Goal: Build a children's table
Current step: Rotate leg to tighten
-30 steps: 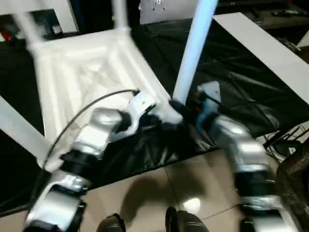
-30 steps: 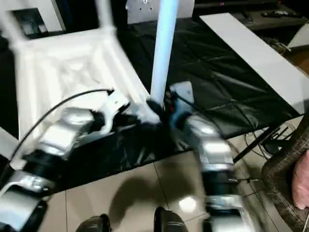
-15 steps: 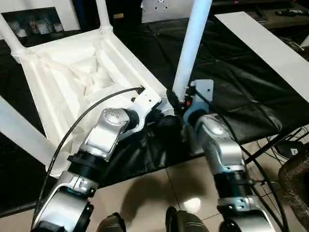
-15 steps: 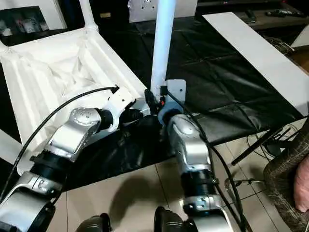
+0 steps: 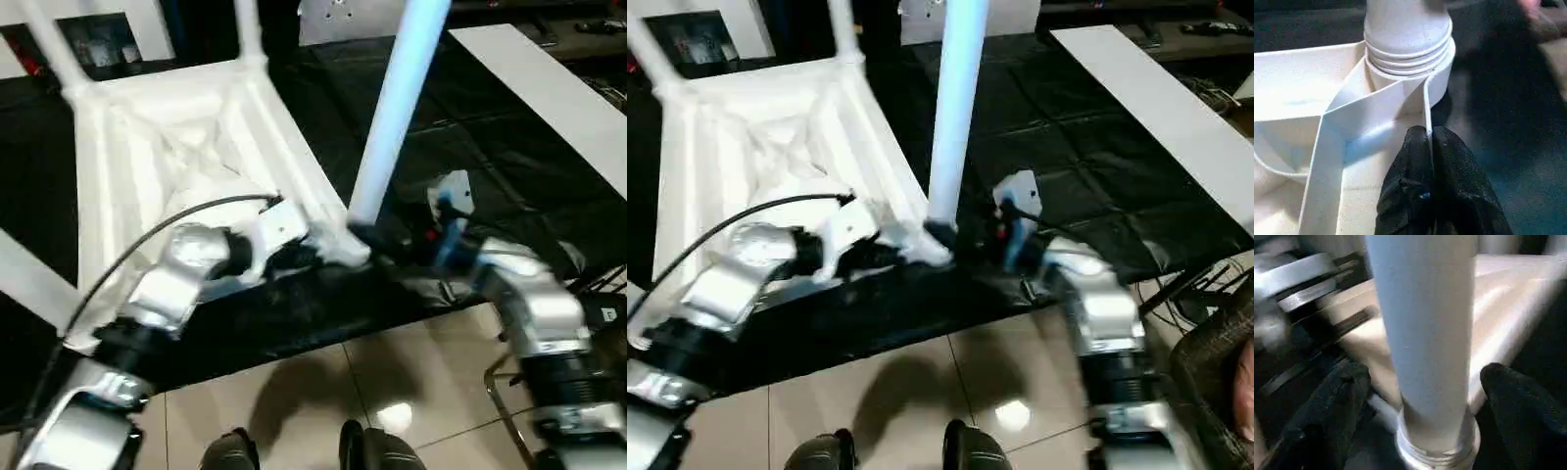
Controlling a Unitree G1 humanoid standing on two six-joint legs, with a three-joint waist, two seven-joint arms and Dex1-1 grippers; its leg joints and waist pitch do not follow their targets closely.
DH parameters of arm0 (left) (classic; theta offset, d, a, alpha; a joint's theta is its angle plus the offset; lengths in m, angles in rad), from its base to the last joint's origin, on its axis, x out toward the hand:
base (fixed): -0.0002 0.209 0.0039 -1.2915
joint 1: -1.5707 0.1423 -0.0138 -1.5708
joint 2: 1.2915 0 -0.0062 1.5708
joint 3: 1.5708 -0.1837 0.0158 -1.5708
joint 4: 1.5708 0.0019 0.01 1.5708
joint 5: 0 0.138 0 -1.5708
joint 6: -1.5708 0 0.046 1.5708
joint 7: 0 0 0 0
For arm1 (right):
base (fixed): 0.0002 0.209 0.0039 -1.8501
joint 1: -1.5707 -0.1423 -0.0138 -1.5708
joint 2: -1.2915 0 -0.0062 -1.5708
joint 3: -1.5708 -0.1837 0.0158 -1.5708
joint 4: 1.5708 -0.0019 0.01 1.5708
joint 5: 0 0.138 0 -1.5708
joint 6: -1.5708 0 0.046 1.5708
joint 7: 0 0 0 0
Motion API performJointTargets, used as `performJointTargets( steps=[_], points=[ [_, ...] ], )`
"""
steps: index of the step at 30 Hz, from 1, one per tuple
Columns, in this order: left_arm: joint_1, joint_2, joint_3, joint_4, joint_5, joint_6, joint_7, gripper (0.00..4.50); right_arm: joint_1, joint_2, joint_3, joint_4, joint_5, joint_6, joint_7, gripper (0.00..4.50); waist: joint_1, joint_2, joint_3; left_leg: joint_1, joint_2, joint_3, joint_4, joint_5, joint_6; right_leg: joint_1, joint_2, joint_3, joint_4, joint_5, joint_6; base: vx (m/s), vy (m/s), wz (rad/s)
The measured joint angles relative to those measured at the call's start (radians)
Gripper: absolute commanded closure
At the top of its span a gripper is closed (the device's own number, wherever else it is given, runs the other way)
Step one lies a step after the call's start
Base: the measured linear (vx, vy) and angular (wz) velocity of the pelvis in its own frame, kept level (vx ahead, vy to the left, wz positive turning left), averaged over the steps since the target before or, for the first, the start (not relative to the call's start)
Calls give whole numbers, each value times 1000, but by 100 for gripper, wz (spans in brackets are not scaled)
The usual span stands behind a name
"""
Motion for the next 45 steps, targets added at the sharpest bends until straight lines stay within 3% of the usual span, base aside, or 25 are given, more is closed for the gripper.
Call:
performJointTargets(
  steps=[5,14,26,34,39,45],
  points=[
    [1,61,-20,18,-21,-98,-158,450,-31,-52,71,44,4,-78,225,62,19,-1,0,-1,0,0,2,0,1,0,-1,-1,0,0,0,0,0,0],
    [-34,85,-79,68,-50,-203,-328,450,-92,-68,165,153,6,-102,425,122,49,-5,0,-1,-1,1,4,0,1,1,-2,0,1,0,0,0,0,0],
    [-67,69,-91,125,-38,-264,-358,450,-132,-77,205,209,-14,-139,493,222,52,-5,0,-2,-1,1,4,0,1,1,-2,0,1,0,0,0,0,0],
    [-76,65,-97,141,-39,-282,-372,450,-137,-103,242,197,20,-117,480,243,55,-5,0,-2,-1,1,4,0,1,1,-2,0,0,0,0,0,0,0],
    [-76,62,-95,140,-43,-262,-379,450,-103,-100,219,149,28,-51,467,244,56,-5,0,-2,-1,1,4,-1,1,2,-2,0,1,0,0,0,0,0],
    [-78,40,-57,135,-43,-143,-314,450,-42,-61,158,79,41,26,309,244,48,-5,0,1,1,0,5,0,-1,3,-2,0,1,-2,4,0,0,0]
  ],
)
